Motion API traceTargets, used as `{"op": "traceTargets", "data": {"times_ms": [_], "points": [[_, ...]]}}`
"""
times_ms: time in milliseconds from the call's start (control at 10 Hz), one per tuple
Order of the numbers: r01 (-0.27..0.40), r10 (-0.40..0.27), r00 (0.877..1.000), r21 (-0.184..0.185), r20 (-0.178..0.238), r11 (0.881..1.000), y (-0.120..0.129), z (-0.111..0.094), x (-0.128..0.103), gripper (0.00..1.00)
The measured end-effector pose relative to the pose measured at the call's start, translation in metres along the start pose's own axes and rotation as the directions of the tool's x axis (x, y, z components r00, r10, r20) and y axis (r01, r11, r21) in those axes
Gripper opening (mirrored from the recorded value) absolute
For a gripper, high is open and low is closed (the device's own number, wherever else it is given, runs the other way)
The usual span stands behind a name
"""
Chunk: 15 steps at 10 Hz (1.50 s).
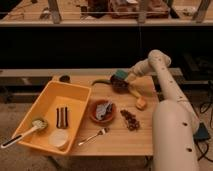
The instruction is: Wipe purple bowl with sponge
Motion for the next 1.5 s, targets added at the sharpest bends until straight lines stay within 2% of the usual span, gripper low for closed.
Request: {"op": "traceTargets", "data": {"times_ms": [400,800,1100,1400,1500], "points": [[0.028,-0.027,0.999,0.000,-0.020,1.000,-0.002,0.016,-0.010,0.00],[0.074,-0.075,0.997,-0.031,-0.028,0.997,0.009,0.035,-0.026,0.00],[0.106,-0.107,0.994,-0.046,-0.018,0.993,0.024,0.033,-0.029,0.00],[0.116,-0.117,0.993,-0.052,-0.010,0.992,0.037,0.024,-0.021,0.00],[0.103,-0.103,0.995,-0.050,0.006,0.993,0.038,0.016,-0.012,0.00]]}}
